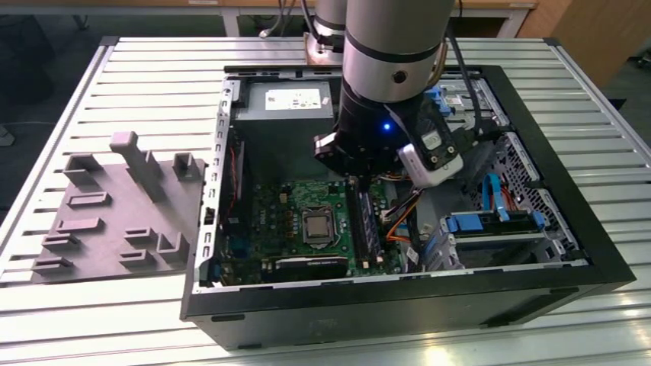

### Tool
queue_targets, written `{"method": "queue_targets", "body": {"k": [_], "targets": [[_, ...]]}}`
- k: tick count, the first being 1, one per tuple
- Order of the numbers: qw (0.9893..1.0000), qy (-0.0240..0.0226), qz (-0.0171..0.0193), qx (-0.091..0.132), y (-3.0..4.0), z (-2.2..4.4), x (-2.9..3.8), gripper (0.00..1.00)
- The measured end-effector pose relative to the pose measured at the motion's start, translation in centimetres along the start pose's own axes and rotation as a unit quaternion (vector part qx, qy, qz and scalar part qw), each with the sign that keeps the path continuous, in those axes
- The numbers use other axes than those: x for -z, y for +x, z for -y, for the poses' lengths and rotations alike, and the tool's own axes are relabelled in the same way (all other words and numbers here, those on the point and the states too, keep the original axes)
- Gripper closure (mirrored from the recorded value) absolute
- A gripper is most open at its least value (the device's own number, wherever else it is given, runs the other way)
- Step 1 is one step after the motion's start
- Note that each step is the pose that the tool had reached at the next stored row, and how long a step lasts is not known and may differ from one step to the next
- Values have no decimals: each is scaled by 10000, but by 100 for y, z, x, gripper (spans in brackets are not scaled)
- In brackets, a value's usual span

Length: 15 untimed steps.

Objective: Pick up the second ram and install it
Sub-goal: 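Insert the second ram into the second slot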

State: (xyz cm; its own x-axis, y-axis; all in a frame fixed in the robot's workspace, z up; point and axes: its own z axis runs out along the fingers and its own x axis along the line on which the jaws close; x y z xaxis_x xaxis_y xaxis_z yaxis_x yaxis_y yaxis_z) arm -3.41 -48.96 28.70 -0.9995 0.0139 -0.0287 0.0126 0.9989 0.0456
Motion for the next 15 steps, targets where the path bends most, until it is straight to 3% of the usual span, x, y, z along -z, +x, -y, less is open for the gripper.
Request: {"method": "queue_targets", "body": {"k": [15], "targets": [[10000, 0, 0, 0, 2, 4, -80, 88]]}}
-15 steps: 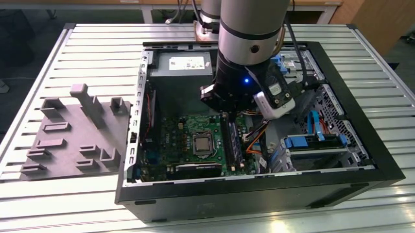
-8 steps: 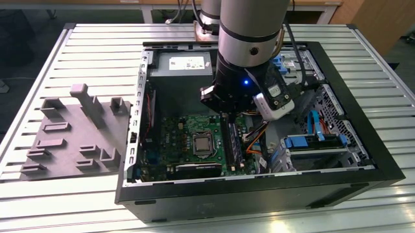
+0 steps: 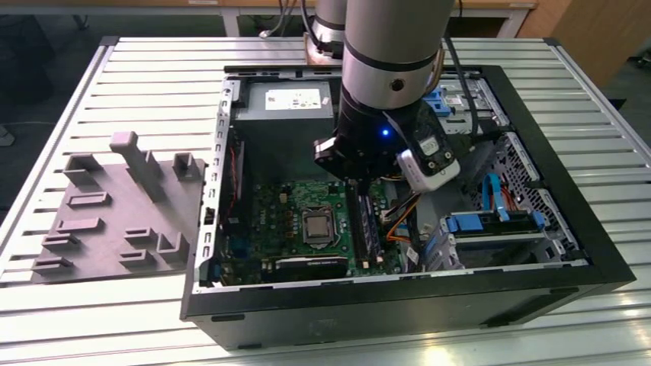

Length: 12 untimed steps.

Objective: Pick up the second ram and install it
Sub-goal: 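Insert the second ram into the second slot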

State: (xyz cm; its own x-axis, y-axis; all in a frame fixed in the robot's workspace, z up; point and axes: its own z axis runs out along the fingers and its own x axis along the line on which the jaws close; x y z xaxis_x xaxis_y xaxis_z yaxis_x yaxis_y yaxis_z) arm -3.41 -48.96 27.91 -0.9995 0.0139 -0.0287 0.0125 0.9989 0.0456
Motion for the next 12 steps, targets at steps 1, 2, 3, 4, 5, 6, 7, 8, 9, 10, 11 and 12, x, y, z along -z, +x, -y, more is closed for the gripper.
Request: {"method": "queue_targets", "body": {"k": [1, 2, 3, 4, 5, 6, 7, 8, 9, 10, 11, 12], "targets": [[10000, 0, 0, 0, 0, 0, -5, 88], [10000, 0, 0, 0, 0, 1, -10, 88], [10000, 0, 0, 0, 1, 1, -16, 88], [10000, 0, 0, 0, 1, 1, -22, 88], [10000, 0, 0, 0, 1, 1, -27, 88], [10000, 0, 0, 0, 1, 1, -31, 88], [10000, 0, 0, 0, 1, 2, -36, 88], [10000, 1, 0, 0, 1, 2, -40, 88], [10000, 0, 0, 0, 1, 2, -44, 88], [10000, 0, 0, 0, 1, 2, -48, 88], [10000, 0, 0, 0, 1, 2, -53, 88], [10000, 0, 0, 0, 2, 3, -58, 88]]}}
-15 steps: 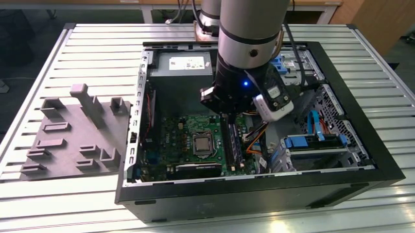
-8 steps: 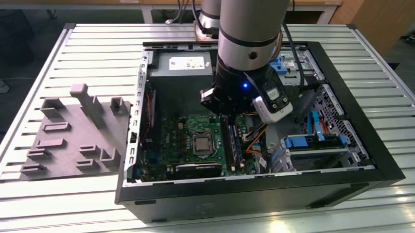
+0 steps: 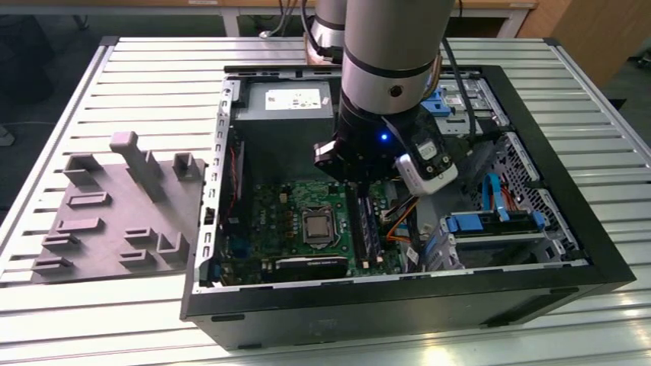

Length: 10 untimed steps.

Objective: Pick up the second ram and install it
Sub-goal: 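Insert the second ram into the second slot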

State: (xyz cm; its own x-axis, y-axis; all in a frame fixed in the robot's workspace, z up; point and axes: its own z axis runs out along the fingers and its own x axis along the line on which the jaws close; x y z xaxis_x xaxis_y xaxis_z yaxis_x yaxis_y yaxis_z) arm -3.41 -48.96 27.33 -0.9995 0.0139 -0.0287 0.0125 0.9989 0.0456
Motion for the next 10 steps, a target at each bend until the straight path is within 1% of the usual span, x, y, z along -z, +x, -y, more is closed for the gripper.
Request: {"method": "queue_targets", "body": {"k": [10], "targets": [[10000, 0, 0, 0, 1, 2, -44, 88]]}}
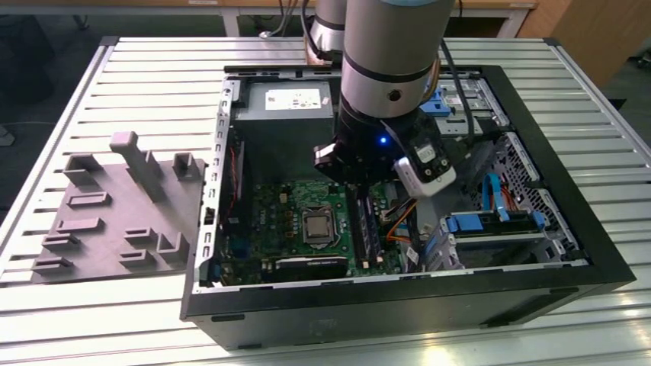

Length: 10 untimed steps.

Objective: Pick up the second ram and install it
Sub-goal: 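Insert the second ram into the second slot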

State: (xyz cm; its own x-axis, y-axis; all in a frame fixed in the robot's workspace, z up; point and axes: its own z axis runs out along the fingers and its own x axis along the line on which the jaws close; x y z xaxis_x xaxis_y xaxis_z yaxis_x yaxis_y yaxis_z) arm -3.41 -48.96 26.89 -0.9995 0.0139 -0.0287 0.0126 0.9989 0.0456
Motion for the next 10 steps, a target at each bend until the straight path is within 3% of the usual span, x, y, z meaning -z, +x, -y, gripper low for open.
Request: {"method": "queue_targets", "body": {"k": [10], "targets": [[10000, 0, 0, 0, 2, 3, -63, 88]]}}
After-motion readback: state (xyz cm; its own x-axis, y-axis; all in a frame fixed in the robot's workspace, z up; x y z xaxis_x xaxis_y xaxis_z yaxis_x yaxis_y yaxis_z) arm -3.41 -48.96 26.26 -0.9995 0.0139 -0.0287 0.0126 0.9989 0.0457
